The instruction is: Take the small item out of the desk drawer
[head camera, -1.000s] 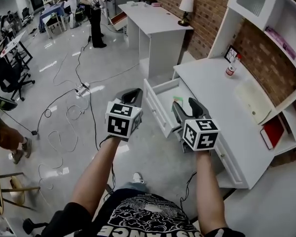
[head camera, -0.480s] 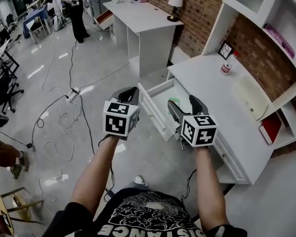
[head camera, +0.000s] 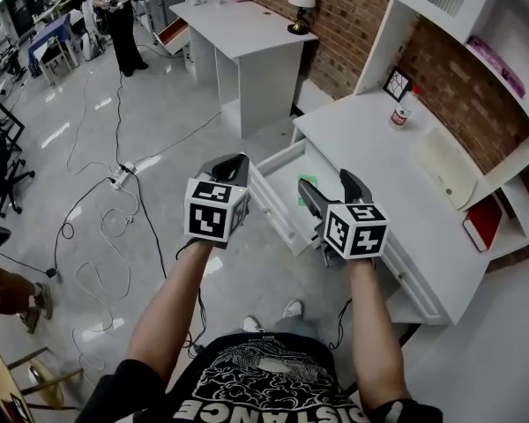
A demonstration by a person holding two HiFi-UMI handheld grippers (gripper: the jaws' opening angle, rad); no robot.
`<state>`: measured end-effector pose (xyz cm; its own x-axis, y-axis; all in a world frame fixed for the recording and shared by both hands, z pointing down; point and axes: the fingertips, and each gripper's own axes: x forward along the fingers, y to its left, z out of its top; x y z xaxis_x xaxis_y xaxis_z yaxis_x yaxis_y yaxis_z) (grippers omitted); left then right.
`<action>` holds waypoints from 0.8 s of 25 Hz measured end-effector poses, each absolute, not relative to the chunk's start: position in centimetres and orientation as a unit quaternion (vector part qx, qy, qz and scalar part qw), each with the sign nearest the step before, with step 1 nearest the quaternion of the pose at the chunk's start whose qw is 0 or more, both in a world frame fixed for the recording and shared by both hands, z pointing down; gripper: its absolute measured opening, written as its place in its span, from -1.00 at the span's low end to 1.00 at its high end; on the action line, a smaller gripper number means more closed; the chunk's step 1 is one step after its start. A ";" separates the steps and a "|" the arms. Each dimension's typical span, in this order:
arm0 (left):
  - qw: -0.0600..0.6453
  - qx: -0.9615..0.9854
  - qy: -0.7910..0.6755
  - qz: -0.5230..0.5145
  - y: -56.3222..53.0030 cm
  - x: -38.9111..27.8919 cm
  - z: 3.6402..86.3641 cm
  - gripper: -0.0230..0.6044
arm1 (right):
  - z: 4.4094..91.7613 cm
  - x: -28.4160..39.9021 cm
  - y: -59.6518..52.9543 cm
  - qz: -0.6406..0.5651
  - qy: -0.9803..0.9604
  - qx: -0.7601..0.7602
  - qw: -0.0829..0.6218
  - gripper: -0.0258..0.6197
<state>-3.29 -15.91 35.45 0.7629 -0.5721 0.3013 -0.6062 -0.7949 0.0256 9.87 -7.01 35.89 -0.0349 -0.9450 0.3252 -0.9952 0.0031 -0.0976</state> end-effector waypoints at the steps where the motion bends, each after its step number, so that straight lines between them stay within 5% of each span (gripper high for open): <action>1: 0.060 0.937 -0.314 0.142 -16.1 -3.1 35.6 -0.91 | 36.0 10.1 -7.2 0.152 -0.702 0.690 0.082 0.31; 20: 0.058 0.934 -0.312 0.161 -25.9 6.2 38.4 -0.91 | 39.7 19.2 -17.0 0.178 -0.698 0.690 0.074 0.38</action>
<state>6.18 -25.90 38.40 0.7530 -0.5646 0.3378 -0.6024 -0.7982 0.0086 19.17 -17.01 39.67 -0.0383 -0.9367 0.3481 -0.9891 -0.0140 -0.1464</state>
